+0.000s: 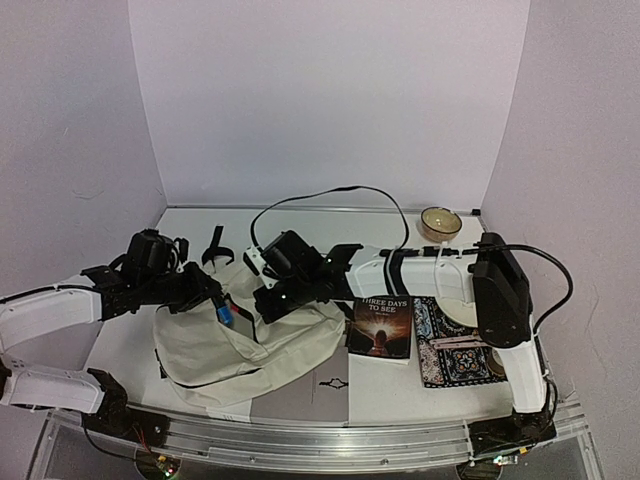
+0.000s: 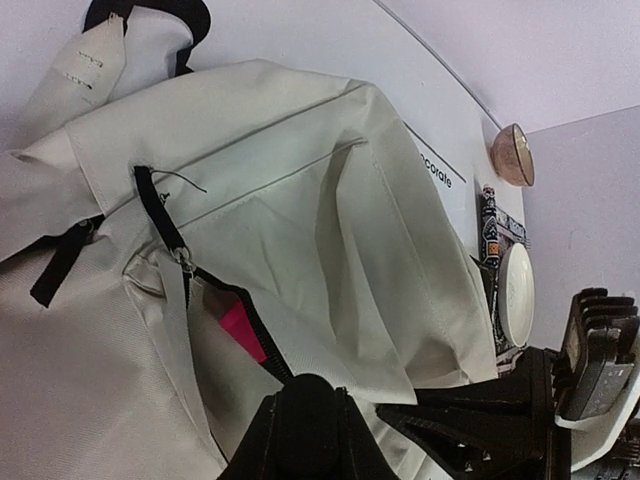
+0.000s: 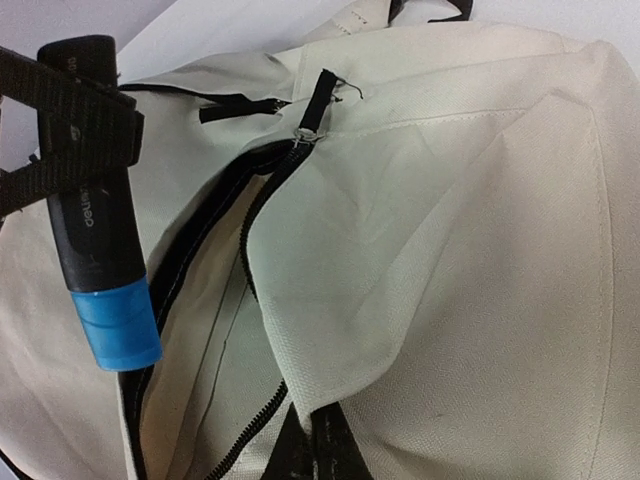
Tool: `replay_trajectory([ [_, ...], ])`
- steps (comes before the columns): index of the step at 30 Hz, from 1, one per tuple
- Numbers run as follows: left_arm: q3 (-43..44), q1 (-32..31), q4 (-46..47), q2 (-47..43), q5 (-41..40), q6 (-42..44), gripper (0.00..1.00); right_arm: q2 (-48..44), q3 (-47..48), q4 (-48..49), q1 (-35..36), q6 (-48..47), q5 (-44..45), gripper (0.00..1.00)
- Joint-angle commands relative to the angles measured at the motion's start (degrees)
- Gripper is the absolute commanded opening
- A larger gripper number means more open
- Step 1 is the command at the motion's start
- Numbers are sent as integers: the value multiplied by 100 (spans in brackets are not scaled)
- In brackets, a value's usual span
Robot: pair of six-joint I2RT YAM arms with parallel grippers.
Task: Pack the student bag
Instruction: Open the lower front pocket of the student bag, then place the pen in the lower front pocket of the bag.
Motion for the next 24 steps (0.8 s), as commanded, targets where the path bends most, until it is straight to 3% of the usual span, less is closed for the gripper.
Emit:
replay_trajectory([
  [1,-135,22,242,64,483,-171,13,-467,86,-146,31,-108,40,0],
  [12,-262,26,554,534,843,-381,13,-912,-165,223,30,-12,-129,0],
  [24,-461,-120,2113,1173,1013,-1408,17,-940,-287,674,32,263,-491,0],
])
